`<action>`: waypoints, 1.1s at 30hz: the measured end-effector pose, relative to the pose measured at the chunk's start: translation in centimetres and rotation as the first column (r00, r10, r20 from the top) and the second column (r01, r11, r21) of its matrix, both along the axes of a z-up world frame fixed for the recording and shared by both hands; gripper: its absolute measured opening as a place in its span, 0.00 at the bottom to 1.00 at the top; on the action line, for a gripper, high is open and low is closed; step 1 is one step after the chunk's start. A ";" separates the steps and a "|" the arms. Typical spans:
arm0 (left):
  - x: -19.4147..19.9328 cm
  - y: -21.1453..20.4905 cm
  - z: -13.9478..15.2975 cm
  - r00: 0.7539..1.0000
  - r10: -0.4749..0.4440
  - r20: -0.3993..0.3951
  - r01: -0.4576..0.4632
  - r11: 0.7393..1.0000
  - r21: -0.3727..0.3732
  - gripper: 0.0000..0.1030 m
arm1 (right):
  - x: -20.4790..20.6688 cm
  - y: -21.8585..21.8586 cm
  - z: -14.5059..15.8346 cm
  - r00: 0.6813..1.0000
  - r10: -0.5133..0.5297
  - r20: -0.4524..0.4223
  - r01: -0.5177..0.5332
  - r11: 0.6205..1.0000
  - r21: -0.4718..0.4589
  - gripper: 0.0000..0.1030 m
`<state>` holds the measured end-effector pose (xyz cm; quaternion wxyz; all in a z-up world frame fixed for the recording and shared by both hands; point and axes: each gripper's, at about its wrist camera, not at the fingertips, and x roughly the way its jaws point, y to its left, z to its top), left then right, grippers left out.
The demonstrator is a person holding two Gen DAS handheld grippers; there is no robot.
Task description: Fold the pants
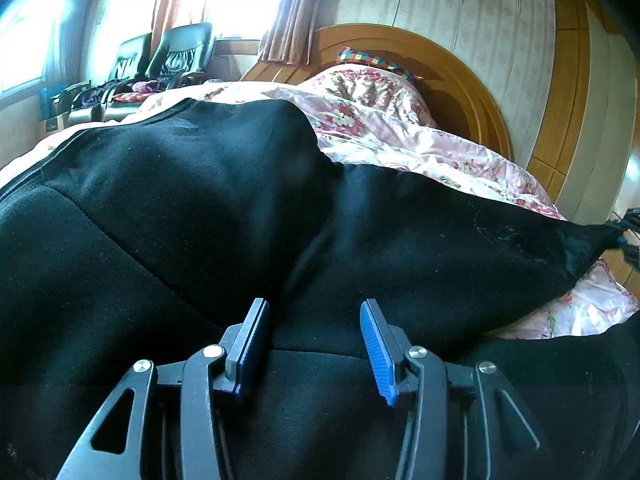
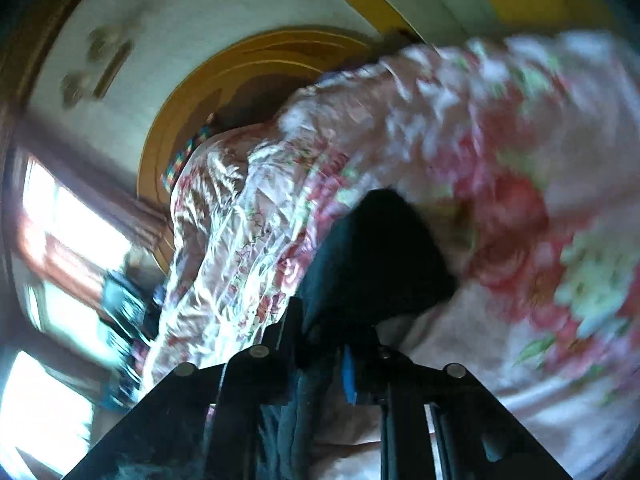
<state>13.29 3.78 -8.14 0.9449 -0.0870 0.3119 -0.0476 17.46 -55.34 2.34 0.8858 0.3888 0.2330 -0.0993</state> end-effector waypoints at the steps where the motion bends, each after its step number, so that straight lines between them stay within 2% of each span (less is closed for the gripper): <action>1: 0.0 0.0 0.0 1.000 0.000 0.000 0.000 1.000 0.000 0.46 | -0.3 0.2 0.6 1.000 0.007 0.003 -0.007 1.000 -0.029 0.13; 4: 0.1 0.1 -0.1 1.000 -0.001 -0.001 0.001 1.000 -0.005 0.46 | -1.7 0.6 2.1 1.000 0.015 0.002 -0.015 0.994 -0.110 0.12; 8: 0.1 0.1 -0.1 1.000 -0.002 -0.001 0.001 1.000 -0.006 0.46 | -3.1 0.3 2.1 0.997 -0.023 -0.067 0.006 0.970 -0.244 0.11; 12: 0.2 0.1 -0.2 1.000 -0.004 -0.002 0.004 1.000 -0.012 0.46 | -3.3 -1.3 -0.9 0.978 -0.087 -0.190 0.034 0.964 -0.263 0.11; 14: 0.2 0.2 -0.3 1.000 -0.006 -0.003 0.005 1.000 -0.018 0.46 | -3.1 -1.6 -3.2 0.953 -0.119 -0.278 0.043 0.963 -0.265 0.12; 16: 0.3 0.4 -0.3 1.000 -0.007 -0.005 0.007 1.000 -0.023 0.46 | -2.8 -1.7 -5.3 0.916 -0.155 -0.370 0.054 0.962 -0.269 0.16; 17: 0.3 0.4 -0.3 1.000 -0.007 -0.005 0.007 1.000 -0.023 0.46 | -3.1 -1.9 -6.1 0.911 -0.167 -0.376 0.074 0.966 -0.248 0.18; 19: 0.3 0.4 -0.3 1.000 -0.006 -0.005 0.006 1.000 -0.022 0.46 | -3.8 -2.3 -6.1 0.919 -0.188 -0.348 0.115 0.969 -0.219 0.20; 22: 0.4 0.4 -0.3 1.000 -0.006 -0.006 0.006 1.000 -0.022 0.46 | -4.8 -1.7 -4.9 0.897 -0.262 -0.356 0.183 0.953 -0.240 0.32; 24: 0.3 0.4 -0.3 1.000 -0.006 -0.006 0.005 1.000 -0.019 0.46 | -5.4 -0.4 -3.8 0.905 -0.277 -0.323 0.205 0.949 -0.240 0.43; 26: 0.3 0.4 -0.4 1.000 -0.004 -0.006 0.004 1.000 -0.014 0.46 | -5.9 2.3 -2.5 0.931 -0.248 -0.268 0.174 0.946 -0.272 0.52; 27: 0.3 0.4 -0.4 1.000 -0.004 -0.006 0.004 1.000 -0.013 0.46 | -5.9 3.7 -2.0 0.946 -0.214 -0.244 0.141 0.948 -0.285 0.53; 29: 0.3 0.4 -0.4 1.000 -0.005 -0.006 0.005 1.000 -0.016 0.46 | -5.1 7.8 -1.4 0.975 -0.078 -0.209 0.013 0.955 -0.298 0.53; 31: 0.3 0.3 -0.4 1.000 -0.004 -0.006 0.004 1.000 -0.014 0.46 | -4.0 12.0 -1.5 0.976 0.059 -0.209 -0.124 0.941 -0.314 0.53; 33: 0.3 0.4 -0.4 1.000 -0.004 -0.005 0.004 1.000 -0.013 0.46 | -3.3 16.4 -2.1 0.959 0.189 -0.209 -0.251 0.911 -0.327 0.53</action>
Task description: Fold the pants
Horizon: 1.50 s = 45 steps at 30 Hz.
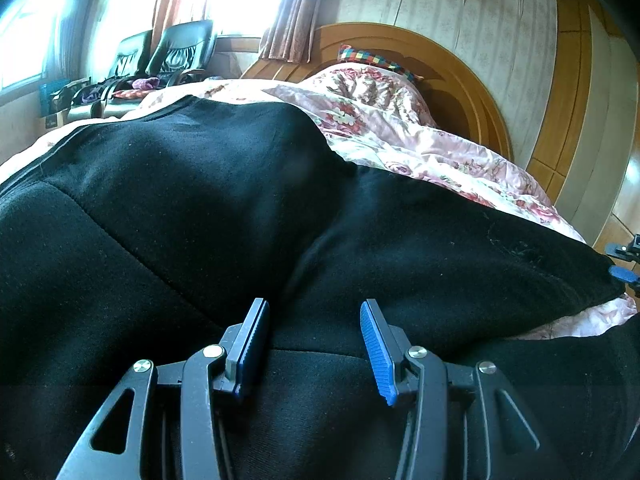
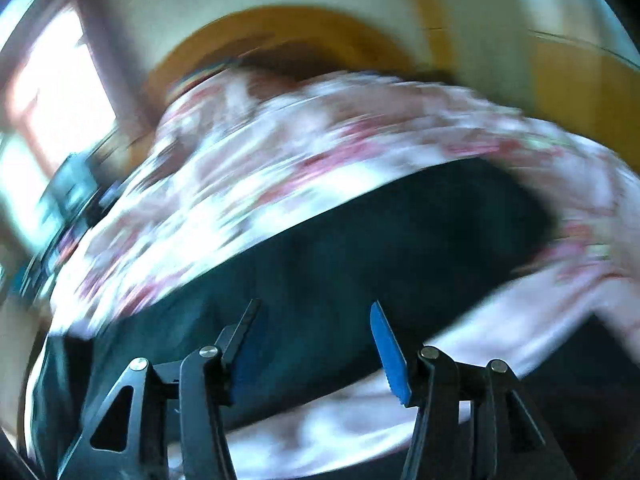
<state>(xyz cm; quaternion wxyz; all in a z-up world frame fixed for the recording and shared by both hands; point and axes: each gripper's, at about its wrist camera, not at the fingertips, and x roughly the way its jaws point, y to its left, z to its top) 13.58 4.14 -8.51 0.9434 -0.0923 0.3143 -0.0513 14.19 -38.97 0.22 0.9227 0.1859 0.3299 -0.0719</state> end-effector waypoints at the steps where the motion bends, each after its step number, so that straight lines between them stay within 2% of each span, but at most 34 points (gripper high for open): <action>1: 0.0 0.0 0.0 1.000 -0.001 0.000 0.001 1.000 -0.004 0.46 | 0.5 2.4 -0.5 0.998 0.067 -0.004 -0.067 0.998 -0.014 0.53; 6: 0.0 0.0 0.0 1.000 -0.001 0.001 0.001 1.000 -0.007 0.46 | 1.9 8.2 -2.9 0.983 0.178 -0.038 -0.180 0.983 -0.042 0.53; 10: 0.0 0.0 0.1 1.000 -0.002 -0.003 0.002 1.000 -0.006 0.46 | 2.8 10.0 -5.5 0.978 0.179 -0.109 -0.192 0.974 -0.118 0.53; 13: 0.4 -0.3 0.7 0.999 -0.002 -0.032 0.002 1.000 0.022 0.46 | 2.5 9.6 -6.9 0.979 0.173 -0.106 -0.184 0.977 -0.105 0.53; 15: 0.9 -0.5 1.6 0.997 -0.004 -0.075 0.007 0.999 0.041 0.46 | 2.4 9.4 -7.2 0.980 0.172 -0.097 -0.183 0.977 -0.110 0.53; 17: 1.5 -0.2 3.4 0.997 -0.014 -0.082 0.014 1.000 0.010 0.46 | 2.4 9.6 -7.5 0.980 0.173 -0.095 -0.184 0.975 -0.121 0.54; 19: 2.2 0.5 5.7 0.999 -0.031 -0.035 0.031 1.000 -0.006 0.46 | 2.7 9.8 -7.5 0.980 0.178 -0.093 -0.189 0.974 -0.127 0.57; 22: 4.5 1.9 9.1 1.000 -0.007 0.029 0.006 0.998 0.056 0.47 | 2.8 9.8 -7.7 0.980 0.177 -0.088 -0.188 0.974 -0.129 0.57; 25: 8.1 4.3 10.9 0.998 0.052 0.030 -0.054 0.994 0.092 0.55 | 2.8 9.7 -7.8 0.980 0.179 -0.083 -0.188 0.975 -0.122 0.57; 26: 9.2 5.1 11.2 0.998 0.065 0.027 -0.067 0.992 0.109 0.65 | 2.8 9.6 -7.8 0.980 0.182 -0.079 -0.191 0.975 -0.114 0.58; 27: 10.7 6.2 11.4 0.996 0.082 0.018 -0.084 0.987 0.138 0.69 | 2.8 9.5 -7.8 0.979 0.186 -0.076 -0.194 0.975 -0.106 0.60; 31: 14.8 9.3 10.8 0.987 0.146 -0.064 -0.130 0.969 0.209 0.69 | 2.9 9.4 -7.9 0.978 0.199 -0.068 -0.205 0.975 -0.085 0.63; 34: 17.1 11.4 10.2 0.975 0.203 -0.094 -0.176 0.955 0.240 0.69 | 2.8 9.4 -8.1 0.978 0.200 -0.062 -0.205 0.975 -0.082 0.64; 37: 18.9 13.0 9.3 0.962 0.239 -0.134 -0.209 0.956 0.207 0.69 | 2.8 9.4 -8.2 0.978 0.201 -0.058 -0.206 0.976 -0.078 0.64; 40: 20.6 13.6 8.0 0.953 0.231 -0.194 -0.212 0.970 0.118 0.69 | 2.9 9.3 -8.3 0.978 0.202 -0.058 -0.206 0.976 -0.076 0.64; 42: 21.3 13.3 7.1 0.950 0.231 -0.209 -0.209 0.970 0.121 0.69 | 2.9 9.3 -8.3 0.978 0.202 -0.058 -0.206 0.976 -0.076 0.64; 45: 22.0 12.5 6.0 0.952 0.228 -0.205 -0.194 0.966 0.172 0.69 | 2.9 9.4 -8.3 0.978 0.202 -0.058 -0.206 0.976 -0.075 0.64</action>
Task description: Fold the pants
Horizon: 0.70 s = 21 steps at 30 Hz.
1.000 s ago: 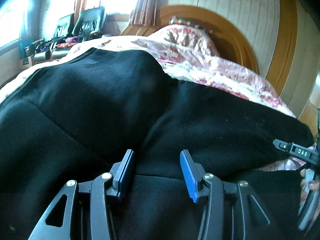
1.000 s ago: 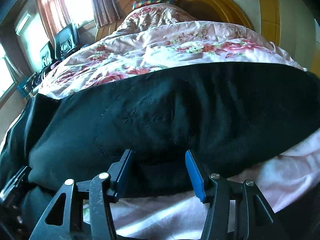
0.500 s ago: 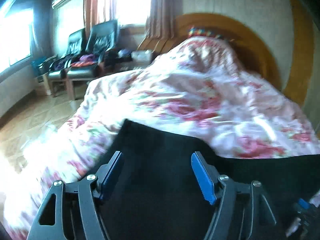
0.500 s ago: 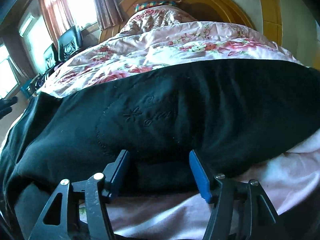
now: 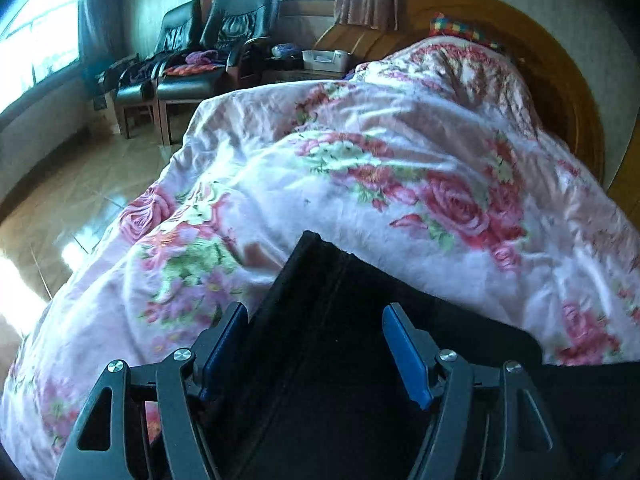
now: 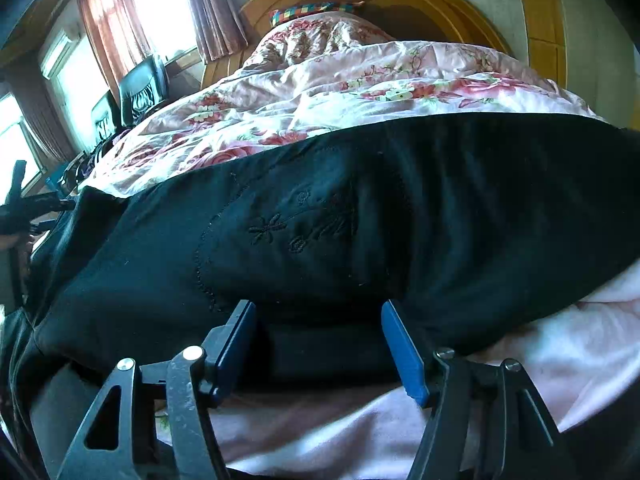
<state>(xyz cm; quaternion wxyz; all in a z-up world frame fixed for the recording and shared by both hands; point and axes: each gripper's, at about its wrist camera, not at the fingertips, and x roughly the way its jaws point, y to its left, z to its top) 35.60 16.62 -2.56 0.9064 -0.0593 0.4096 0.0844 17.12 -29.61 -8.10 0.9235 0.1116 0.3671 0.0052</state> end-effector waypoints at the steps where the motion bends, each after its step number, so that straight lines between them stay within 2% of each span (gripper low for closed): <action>1: 0.1 -0.2 -0.4 1.000 -0.003 -0.004 0.003 1.000 0.017 0.69 | 0.0 0.0 0.0 1.000 0.000 -0.001 0.000 1.000 -0.001 0.64; 4: 0.1 -0.4 -1.1 1.000 -0.005 0.001 0.005 0.999 0.033 0.69 | 0.0 0.0 0.0 1.000 0.000 0.000 0.000 1.000 -0.002 0.64; 8: 0.2 0.0 -1.4 1.000 -0.007 0.003 0.007 1.000 0.014 0.69 | 0.0 0.0 0.0 1.000 0.000 -0.001 0.000 1.000 -0.005 0.64; 10: 0.2 0.0 -1.4 1.000 -0.008 0.001 0.008 1.000 0.012 0.66 | 0.0 0.1 0.0 1.000 0.000 0.000 0.000 1.000 -0.006 0.64; 15: -0.4 -0.4 -1.2 1.000 0.003 0.000 -0.003 0.999 0.044 0.31 | 0.0 0.1 -0.1 1.000 -0.001 0.003 0.001 1.000 -0.010 0.64; 17: -0.7 -0.6 -0.8 1.000 0.000 0.004 0.000 0.999 0.043 0.21 | 0.1 0.1 -0.1 1.000 -0.003 0.002 0.003 1.000 -0.017 0.64; 21: -1.8 -0.7 0.8 0.999 -0.008 0.051 0.007 0.999 0.038 0.15 | 0.1 0.2 -0.2 1.000 -0.005 0.002 0.005 1.000 -0.026 0.64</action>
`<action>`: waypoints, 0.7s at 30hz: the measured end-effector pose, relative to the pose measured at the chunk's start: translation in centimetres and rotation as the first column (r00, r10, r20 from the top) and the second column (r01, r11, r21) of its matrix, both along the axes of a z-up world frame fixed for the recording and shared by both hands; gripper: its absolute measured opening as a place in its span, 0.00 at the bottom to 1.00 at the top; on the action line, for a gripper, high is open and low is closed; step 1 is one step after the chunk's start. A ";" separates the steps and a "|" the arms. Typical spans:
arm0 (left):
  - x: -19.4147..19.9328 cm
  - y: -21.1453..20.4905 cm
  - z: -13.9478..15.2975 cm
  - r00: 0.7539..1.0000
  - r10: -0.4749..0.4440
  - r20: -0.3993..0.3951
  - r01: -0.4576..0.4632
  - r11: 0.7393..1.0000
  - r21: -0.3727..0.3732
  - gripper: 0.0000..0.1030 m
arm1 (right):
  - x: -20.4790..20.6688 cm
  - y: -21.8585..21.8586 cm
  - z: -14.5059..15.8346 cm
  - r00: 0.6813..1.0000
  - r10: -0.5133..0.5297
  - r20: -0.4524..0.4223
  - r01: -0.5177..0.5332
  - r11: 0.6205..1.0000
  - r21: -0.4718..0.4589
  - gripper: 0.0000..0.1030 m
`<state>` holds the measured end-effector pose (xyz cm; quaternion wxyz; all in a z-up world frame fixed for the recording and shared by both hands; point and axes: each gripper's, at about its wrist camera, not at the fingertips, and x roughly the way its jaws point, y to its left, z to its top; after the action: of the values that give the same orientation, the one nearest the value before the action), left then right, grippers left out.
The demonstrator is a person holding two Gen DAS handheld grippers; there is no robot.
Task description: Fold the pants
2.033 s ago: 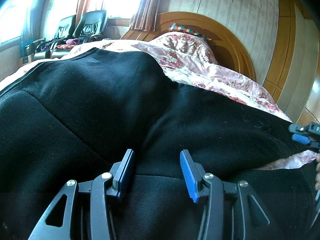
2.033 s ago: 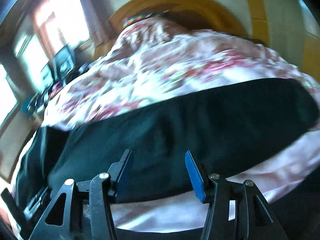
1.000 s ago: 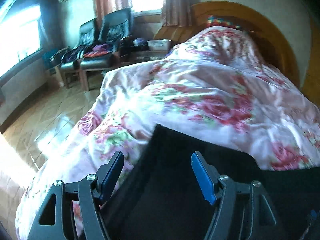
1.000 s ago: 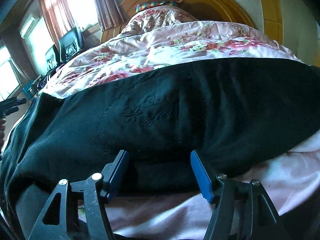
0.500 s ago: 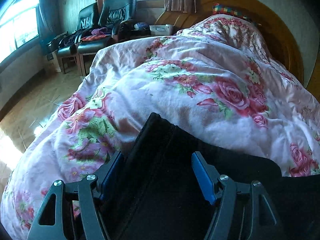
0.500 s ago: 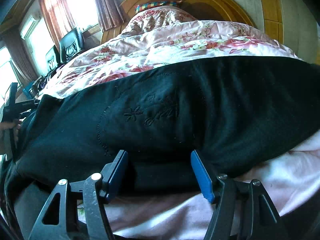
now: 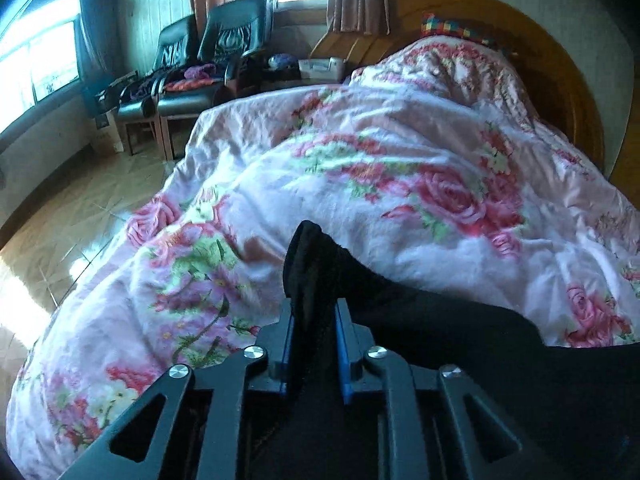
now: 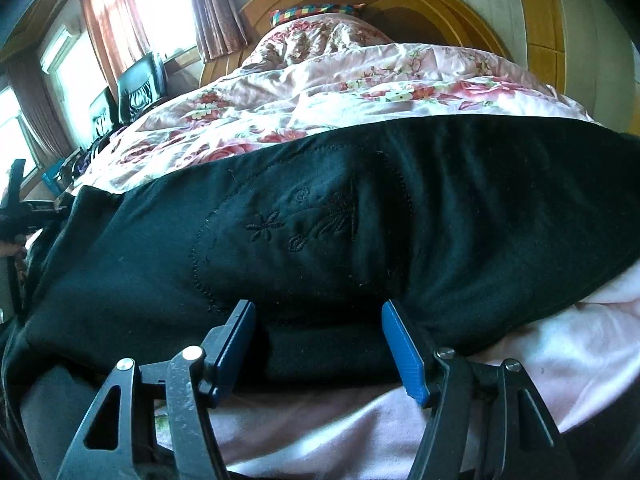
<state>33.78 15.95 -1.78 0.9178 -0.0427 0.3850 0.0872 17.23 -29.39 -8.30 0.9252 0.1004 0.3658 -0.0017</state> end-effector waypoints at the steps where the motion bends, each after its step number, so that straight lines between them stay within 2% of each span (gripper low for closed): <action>1: -0.4 0.1 0.4 1.000 0.006 0.014 -0.005 1.000 -0.013 0.14 | 0.0 0.0 0.0 1.000 0.000 0.001 0.000 1.000 0.000 0.64; 5: -3.2 0.6 2.3 0.995 0.001 0.097 0.007 0.997 -0.081 0.13 | 0.0 -0.1 -0.1 1.000 0.000 0.005 0.000 1.000 0.002 0.64; 7: -5.3 0.7 3.1 0.990 -0.048 0.133 0.066 0.989 -0.133 0.13 | 0.0 0.0 -0.1 1.000 -0.001 0.005 0.001 1.000 0.002 0.64; 9: -7.5 0.6 3.7 0.984 -0.078 0.159 0.102 0.983 -0.152 0.13 | 0.0 0.0 -0.1 1.000 -0.001 0.005 0.001 1.000 0.003 0.64; 12: -11.6 1.1 3.8 0.977 -0.085 0.196 0.125 0.972 -0.198 0.13 | 0.0 0.0 -0.1 1.000 -0.001 0.005 0.001 1.000 0.002 0.64; 17: -18.8 2.3 2.2 0.973 -0.027 0.230 0.101 0.943 -0.317 0.13 | 0.1 0.0 -0.1 1.000 -0.001 0.003 0.001 1.000 0.000 0.64; 21: -22.7 1.5 -0.4 0.974 -0.012 0.228 0.094 0.932 -0.351 0.13 | 0.2 0.1 0.1 1.000 -0.002 -0.005 0.002 1.000 -0.013 0.64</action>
<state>11.05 17.47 -2.16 0.9337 -0.2086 0.2906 -0.0148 17.47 -29.33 -8.22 0.9249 0.0950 0.3682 -0.0054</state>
